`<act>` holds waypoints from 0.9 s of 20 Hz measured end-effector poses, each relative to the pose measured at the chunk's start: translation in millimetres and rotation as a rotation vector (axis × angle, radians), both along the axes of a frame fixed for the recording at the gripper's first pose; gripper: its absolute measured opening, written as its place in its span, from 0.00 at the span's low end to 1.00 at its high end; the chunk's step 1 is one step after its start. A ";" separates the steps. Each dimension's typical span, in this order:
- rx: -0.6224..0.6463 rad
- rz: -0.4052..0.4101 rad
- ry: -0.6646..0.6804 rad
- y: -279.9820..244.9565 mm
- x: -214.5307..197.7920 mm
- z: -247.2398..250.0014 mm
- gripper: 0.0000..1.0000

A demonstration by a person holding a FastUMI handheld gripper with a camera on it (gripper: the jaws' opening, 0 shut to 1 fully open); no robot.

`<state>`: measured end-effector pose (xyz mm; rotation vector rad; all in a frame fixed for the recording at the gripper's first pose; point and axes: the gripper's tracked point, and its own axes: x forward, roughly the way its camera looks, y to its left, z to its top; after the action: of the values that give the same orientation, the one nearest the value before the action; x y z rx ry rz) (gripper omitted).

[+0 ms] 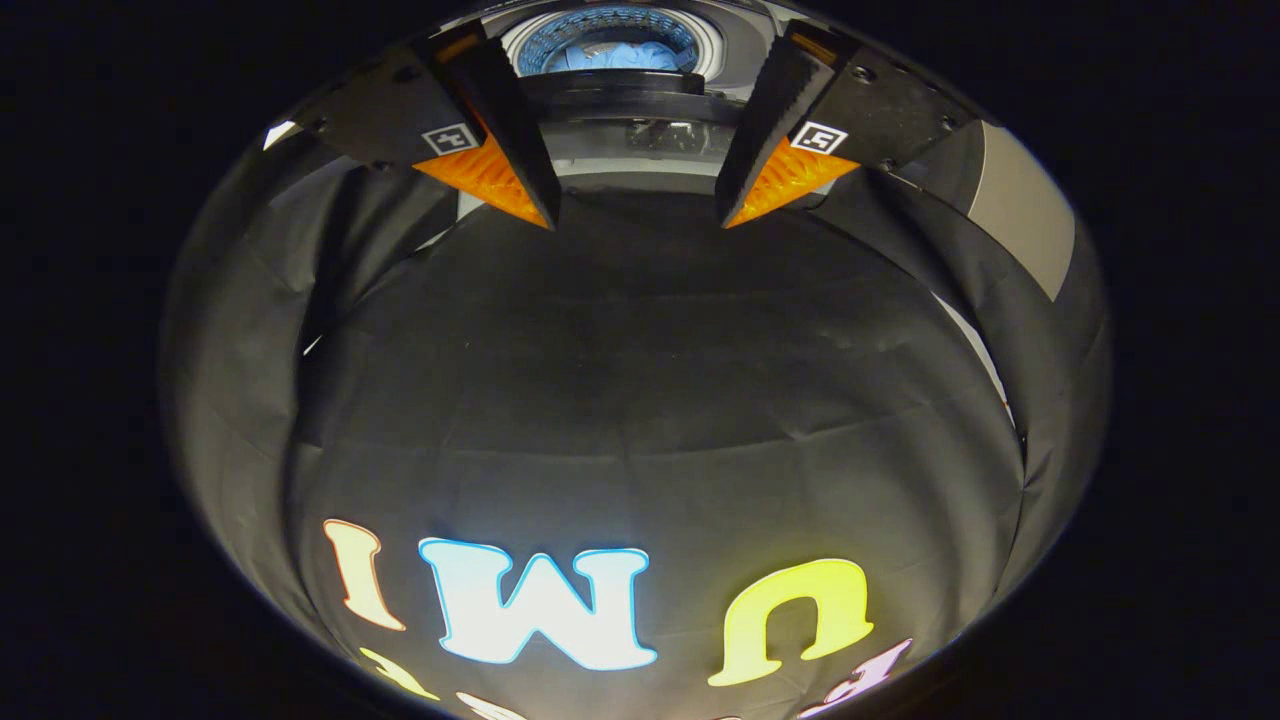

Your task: Put the clothes into the washing machine and then close the washing machine lid.

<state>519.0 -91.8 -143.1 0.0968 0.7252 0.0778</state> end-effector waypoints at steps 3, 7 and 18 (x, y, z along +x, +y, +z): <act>-0.007 0.012 0.020 1.0 -9.1 -0.4 0.97; -0.010 0.021 0.014 1.1 -13.5 0.0 0.98; -0.011 0.029 -0.009 2.2 -60.9 -1.5 0.97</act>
<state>458.1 -89.6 -144.6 0.0757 0.7184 0.1023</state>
